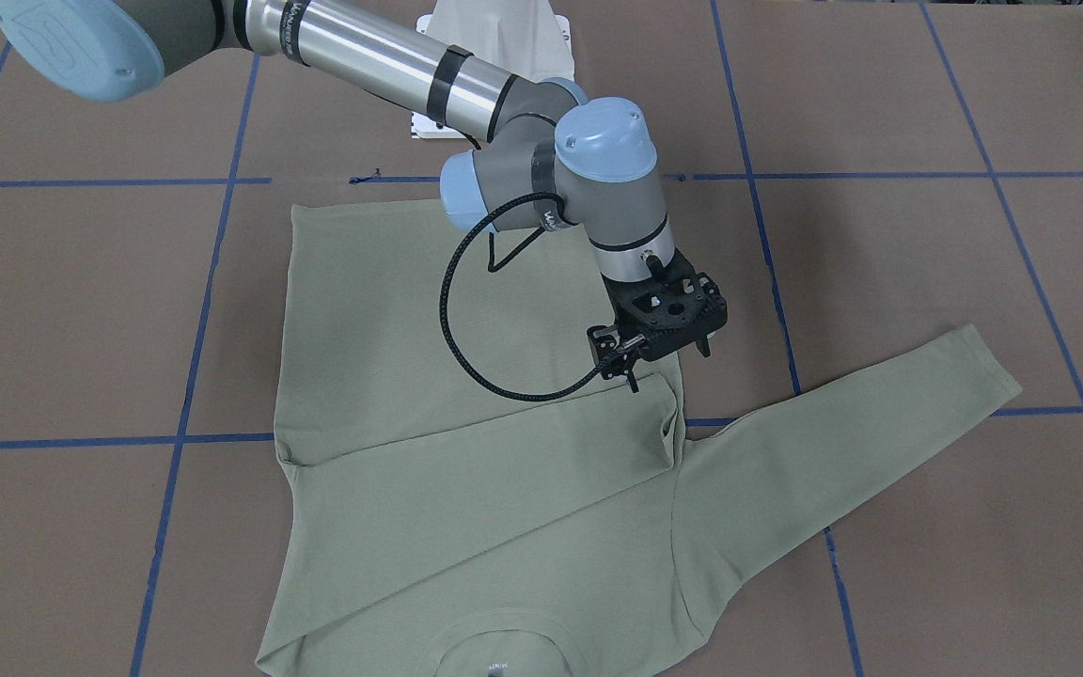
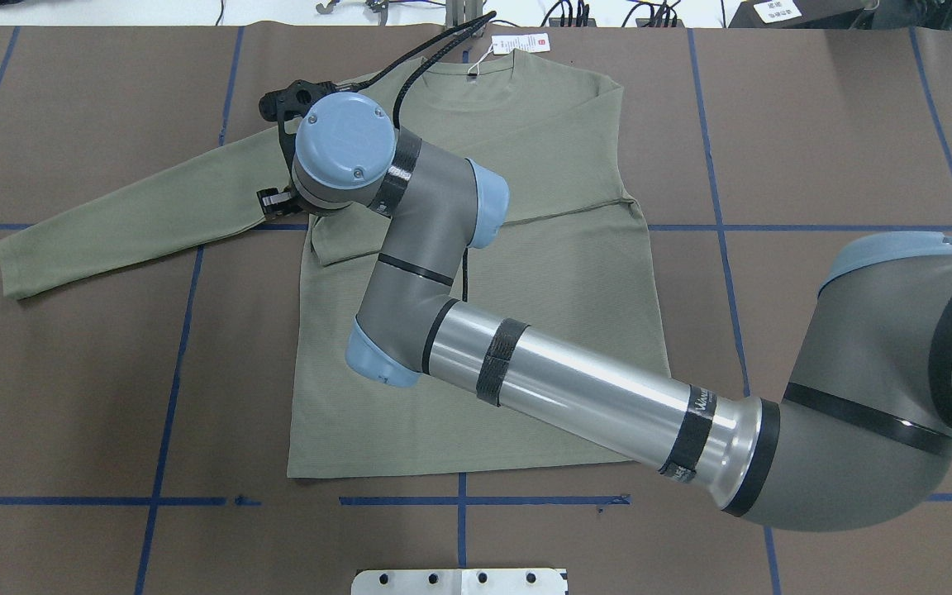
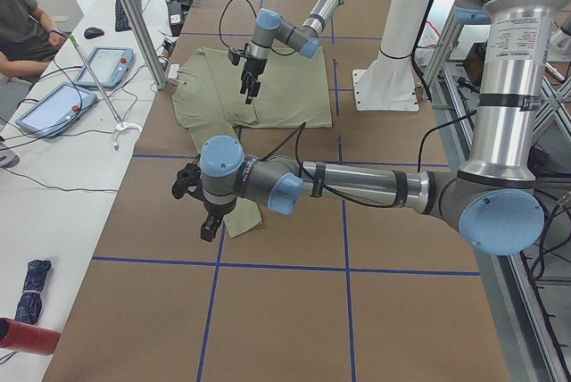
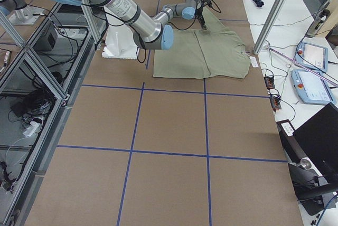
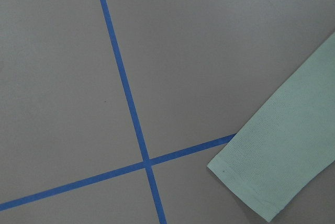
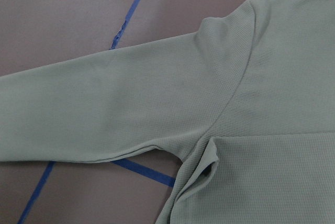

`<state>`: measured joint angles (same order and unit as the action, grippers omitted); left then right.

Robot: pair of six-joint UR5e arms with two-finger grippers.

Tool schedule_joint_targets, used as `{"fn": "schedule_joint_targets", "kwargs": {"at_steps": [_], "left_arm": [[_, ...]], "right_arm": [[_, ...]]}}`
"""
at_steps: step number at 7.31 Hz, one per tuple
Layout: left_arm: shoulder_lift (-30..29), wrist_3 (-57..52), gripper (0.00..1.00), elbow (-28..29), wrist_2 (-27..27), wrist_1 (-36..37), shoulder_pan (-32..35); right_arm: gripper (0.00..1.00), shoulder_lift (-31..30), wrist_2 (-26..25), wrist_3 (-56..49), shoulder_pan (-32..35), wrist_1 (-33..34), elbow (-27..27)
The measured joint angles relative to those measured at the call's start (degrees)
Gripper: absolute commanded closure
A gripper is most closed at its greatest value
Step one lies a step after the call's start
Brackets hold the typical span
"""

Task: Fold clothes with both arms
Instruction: 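Release the sleeve and withdraw the right gripper to the shirt's side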

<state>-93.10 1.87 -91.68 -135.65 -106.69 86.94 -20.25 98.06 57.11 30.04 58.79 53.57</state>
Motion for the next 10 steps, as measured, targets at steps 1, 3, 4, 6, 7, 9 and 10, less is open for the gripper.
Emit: {"fn": "schedule_joint_targets", "kwargs": {"at_steps": [1,3,4,6,7,9,10], "left_arm": [[0.04,3.79,0.0,0.26,0.23,-2.16,-0.41],[3.36,19.19,0.0,1.39,4.05,-15.88,-5.08],[6.04,29.42,0.0,1.53,8.09,-24.57,-9.42],[8.65,50.26,0.0,1.13,17.13,-34.18,-20.34],[8.89,57.4,0.0,0.95,21.06,-35.4,-24.63],[8.82,63.28,0.0,1.42,26.26,-35.71,-28.86],[8.38,64.12,0.0,2.47,28.13,-35.68,-29.94]], "right_arm": [[0.0,-0.07,1.2,1.18,0.82,5.81,2.35],[0.0,-1.77,7.63,0.98,5.35,25.03,11.33],[0.0,-4.9,10.1,-0.52,8.37,32.14,16.73],[0.0,-17.09,14.99,-9.03,15.76,40.62,29.99],[0.0,-23.87,18.01,-14.95,19.98,42.02,35.18],[0.0,-33.62,24.4,-26.54,27.92,42.66,39.69],[0.0,-37.03,26.85,-30.84,30.74,42.7,40.72]]}}
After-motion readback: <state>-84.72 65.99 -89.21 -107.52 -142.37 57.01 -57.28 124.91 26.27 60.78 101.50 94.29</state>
